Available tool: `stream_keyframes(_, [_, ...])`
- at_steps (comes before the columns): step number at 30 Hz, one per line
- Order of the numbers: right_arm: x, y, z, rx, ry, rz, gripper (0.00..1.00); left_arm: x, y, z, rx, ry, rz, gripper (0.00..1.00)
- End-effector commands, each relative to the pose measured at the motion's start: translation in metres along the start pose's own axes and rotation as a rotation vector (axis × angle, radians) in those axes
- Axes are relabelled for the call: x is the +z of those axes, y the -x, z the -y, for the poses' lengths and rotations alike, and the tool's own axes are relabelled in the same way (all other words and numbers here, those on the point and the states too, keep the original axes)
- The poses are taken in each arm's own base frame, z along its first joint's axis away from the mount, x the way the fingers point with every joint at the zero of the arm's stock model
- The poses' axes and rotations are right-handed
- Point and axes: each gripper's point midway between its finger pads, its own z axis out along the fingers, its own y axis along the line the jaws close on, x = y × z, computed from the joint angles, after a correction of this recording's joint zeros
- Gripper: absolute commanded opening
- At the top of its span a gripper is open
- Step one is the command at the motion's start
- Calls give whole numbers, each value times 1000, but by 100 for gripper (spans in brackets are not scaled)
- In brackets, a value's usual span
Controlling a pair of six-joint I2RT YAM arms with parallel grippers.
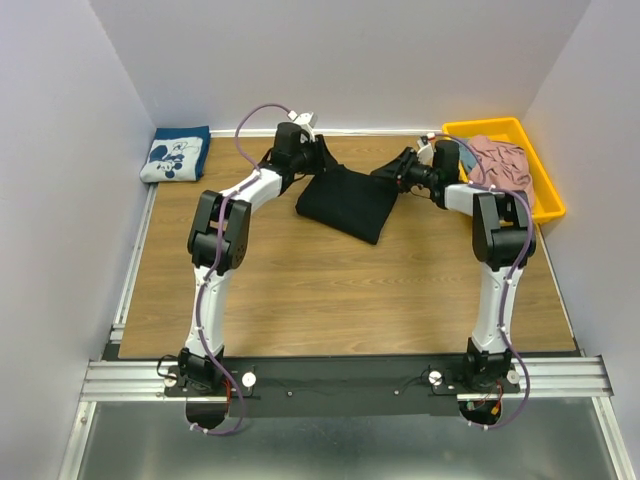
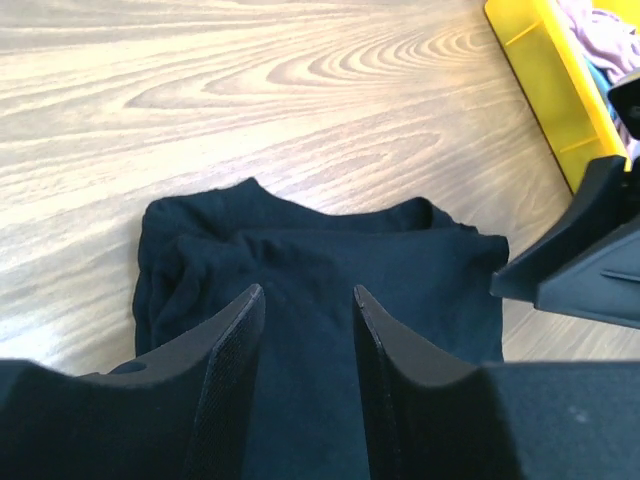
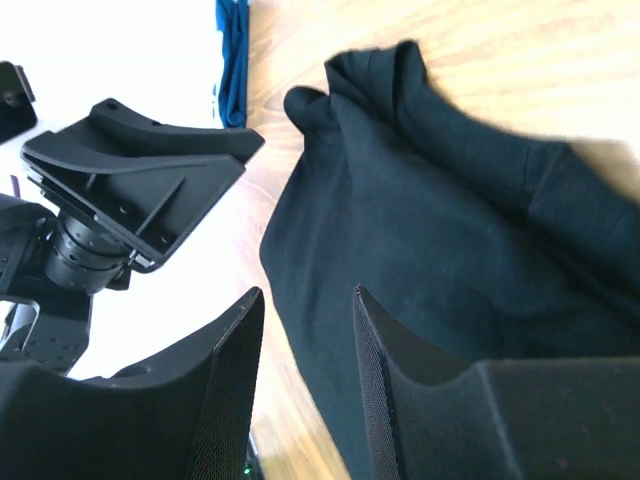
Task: Fold and stack the t-shirts
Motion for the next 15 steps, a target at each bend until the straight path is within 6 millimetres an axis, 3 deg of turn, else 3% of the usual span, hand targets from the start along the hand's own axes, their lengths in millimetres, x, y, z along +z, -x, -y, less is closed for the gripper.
stream_keyframes(1, [11, 6, 7, -17, 64, 21, 48, 10, -4, -9, 0, -6, 8, 48])
stream_keyframes(4, [15, 19, 27, -4, 39, 54, 48, 23, -16, -28, -28, 18, -9, 48])
stream_keyframes(5, [19, 30, 62, 49, 6, 74, 48, 39, -30, -47, -66, 26, -34, 48])
stream_keyframes(11, [16, 45, 93, 90, -31, 116, 48, 44, -26, -57, -154, 13, -27, 49])
stream_keyframes(15, [14, 45, 96, 86, -37, 115, 48, 40, -27, -64, -219, 6, -35, 49])
